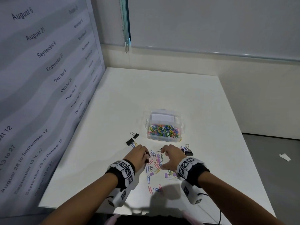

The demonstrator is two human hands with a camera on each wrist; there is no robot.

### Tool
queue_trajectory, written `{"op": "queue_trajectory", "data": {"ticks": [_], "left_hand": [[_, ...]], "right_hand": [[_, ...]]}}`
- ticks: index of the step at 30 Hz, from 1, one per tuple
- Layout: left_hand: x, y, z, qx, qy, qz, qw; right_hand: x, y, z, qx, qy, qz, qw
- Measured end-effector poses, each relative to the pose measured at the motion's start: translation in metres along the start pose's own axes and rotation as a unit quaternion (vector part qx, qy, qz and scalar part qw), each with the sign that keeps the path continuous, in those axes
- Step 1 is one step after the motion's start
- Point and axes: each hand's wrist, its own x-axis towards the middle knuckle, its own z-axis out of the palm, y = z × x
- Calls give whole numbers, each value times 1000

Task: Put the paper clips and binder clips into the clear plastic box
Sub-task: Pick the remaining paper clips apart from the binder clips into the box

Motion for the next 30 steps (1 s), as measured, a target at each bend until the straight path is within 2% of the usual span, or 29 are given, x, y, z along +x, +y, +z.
{"op": "queue_trajectory", "data": {"ticks": [5,10,13,19,23,27,30], "left_hand": [[-3,5,-4,36,-33,7,999],[-6,4,-5,11,-28,-1,1000],[-9,-2,-6,35,-29,-16,999],[-14,-11,-9,83,-4,-33,996],[-16,-5,-7,74,26,-3,997],[-17,4,-2,67,-68,82,992],[-19,6,5,74,-103,97,987]], "right_hand": [[3,1,18,11,21,8,1000],[5,5,18,47,47,0,998],[3,11,14,68,53,5,996],[3,17,6,70,80,26,994],[6,16,-8,56,97,38,993],[13,10,-34,72,137,17,988],[18,4,-59,116,211,-6,971]]}}
